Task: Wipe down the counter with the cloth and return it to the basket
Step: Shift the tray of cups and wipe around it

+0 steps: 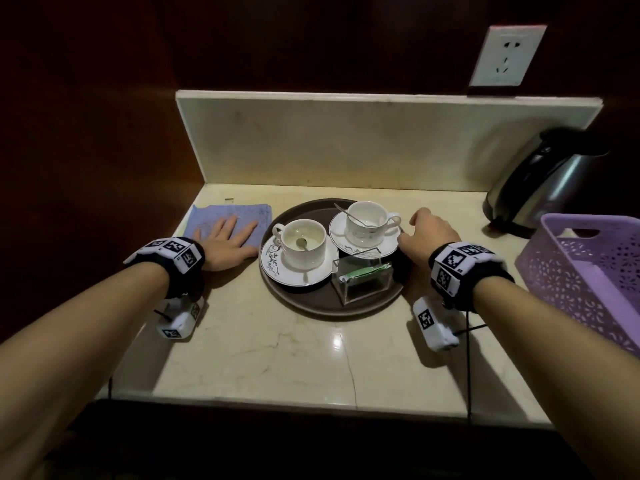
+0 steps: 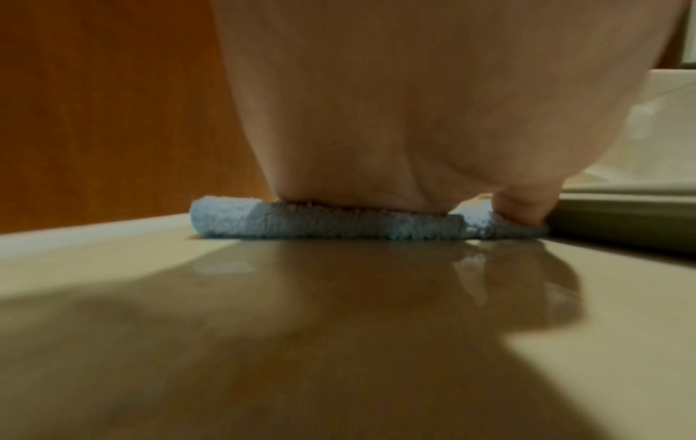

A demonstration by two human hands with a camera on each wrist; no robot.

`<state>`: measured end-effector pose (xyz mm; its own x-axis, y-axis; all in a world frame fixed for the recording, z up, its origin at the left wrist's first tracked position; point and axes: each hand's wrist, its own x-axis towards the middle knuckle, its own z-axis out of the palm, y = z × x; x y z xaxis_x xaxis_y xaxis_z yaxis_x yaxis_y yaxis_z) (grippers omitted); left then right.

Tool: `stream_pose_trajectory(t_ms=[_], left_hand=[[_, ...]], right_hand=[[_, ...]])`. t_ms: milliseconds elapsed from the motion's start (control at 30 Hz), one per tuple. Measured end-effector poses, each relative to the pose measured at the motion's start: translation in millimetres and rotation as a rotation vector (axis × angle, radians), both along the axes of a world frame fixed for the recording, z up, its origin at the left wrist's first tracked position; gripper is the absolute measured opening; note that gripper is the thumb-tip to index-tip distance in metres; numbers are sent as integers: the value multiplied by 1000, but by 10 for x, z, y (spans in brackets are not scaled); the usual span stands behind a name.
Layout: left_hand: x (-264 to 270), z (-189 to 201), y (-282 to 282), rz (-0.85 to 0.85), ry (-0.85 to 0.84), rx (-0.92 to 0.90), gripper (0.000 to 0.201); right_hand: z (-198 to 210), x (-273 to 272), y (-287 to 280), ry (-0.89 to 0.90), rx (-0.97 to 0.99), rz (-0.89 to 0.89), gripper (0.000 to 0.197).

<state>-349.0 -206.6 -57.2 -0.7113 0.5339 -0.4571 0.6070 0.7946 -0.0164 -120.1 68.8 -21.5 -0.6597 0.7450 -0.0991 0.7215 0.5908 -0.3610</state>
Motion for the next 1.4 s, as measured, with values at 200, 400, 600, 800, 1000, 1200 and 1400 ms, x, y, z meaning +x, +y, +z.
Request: stream_pose_trajectory(t_ms=[200,400,600,800,1000,1200,1400], left_hand=[[303,20,-307,0,-20,16,75],[665,1,-614,-33,-49,27,74],[1025,130,-885,-70,-96,-46,79],[1102,269,-1194,23,-173,129,84],[989,263,-1140,42,-133,45,73],[628,283,-927,53,-59,57,71],[152,285,-739,71,-84,57,81]], right_hand=[[300,-133,-432,302,107,223,37],[438,-425,-1281,436,130,617,27],[350,-598,-1989,206,116,906,35],[89,-715,-2334,-137,125,999,35],[-49,-960,-2538,-308,154,964,34],[-57,-1316,-2512,-318,162,883,34],[39,-1737,-2390,-323,128,842,36]])
